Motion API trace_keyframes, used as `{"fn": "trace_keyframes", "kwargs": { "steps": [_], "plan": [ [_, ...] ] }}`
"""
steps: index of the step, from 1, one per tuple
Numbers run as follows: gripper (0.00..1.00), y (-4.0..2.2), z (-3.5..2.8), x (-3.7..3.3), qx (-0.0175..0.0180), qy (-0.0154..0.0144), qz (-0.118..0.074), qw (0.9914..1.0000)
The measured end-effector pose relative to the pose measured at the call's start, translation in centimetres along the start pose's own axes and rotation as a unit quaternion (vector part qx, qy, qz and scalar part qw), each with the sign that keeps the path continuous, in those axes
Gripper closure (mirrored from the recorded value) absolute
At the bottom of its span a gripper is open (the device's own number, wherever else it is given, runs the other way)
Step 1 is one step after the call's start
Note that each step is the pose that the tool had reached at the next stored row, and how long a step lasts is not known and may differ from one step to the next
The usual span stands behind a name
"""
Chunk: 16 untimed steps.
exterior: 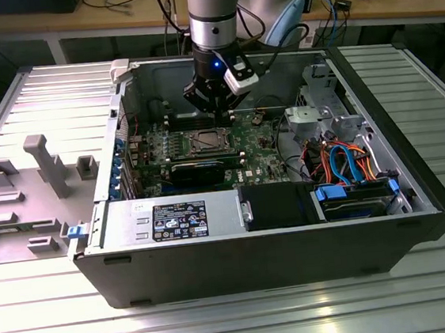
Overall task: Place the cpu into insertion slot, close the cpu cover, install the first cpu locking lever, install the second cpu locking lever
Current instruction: 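Install the second cpu locking lever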
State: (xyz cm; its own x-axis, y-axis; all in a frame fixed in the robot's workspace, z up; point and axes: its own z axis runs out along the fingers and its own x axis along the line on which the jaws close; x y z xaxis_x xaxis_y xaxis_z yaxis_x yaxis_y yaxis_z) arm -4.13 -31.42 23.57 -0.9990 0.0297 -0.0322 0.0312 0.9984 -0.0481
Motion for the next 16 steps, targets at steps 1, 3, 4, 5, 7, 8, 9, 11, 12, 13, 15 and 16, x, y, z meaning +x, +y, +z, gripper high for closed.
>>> {"fn": "trace_keyframes", "kwargs": {
  "steps": [1,3,4,5,7,8,9,11,12,13,15,16],
  "plan": [
    [0.89,-0.01,-0.22,-0.01,-0.0001,0.0000,0.000,1.00000],
    [0.89,-0.03,-0.58,-0.02,0.0000,0.0000,0.000,1.00000],
    [0.89,-0.03,-0.66,-0.03,0.0000,0.0000,0.000,1.00000],
    [0.89,-0.03,-0.73,-0.03,0.0000,0.0000,0.000,1.00000],
    [0.89,-0.05,-0.74,-0.03,-0.0001,-0.0001,0.000,1.00000],
    [0.89,-0.08,-0.74,-0.03,0.0000,0.0000,0.000,1.00000],
    [0.89,-0.12,-0.74,-0.04,0.0000,0.0000,0.000,1.00000],
    [0.89,-0.22,-0.72,-0.03,0.0000,0.0000,0.000,1.00000],
    [0.89,-0.30,-0.70,-0.04,0.0000,0.0000,0.000,1.00000],
    [0.89,-0.39,-0.69,-0.04,0.0000,0.0000,0.000,1.00000],
    [0.89,-0.60,-0.67,-0.04,0.0000,0.0000,0.000,1.00000],
    [0.89,-0.74,-0.66,-0.05,0.0000,0.0000,0.000,1.00000]
  ]
}}
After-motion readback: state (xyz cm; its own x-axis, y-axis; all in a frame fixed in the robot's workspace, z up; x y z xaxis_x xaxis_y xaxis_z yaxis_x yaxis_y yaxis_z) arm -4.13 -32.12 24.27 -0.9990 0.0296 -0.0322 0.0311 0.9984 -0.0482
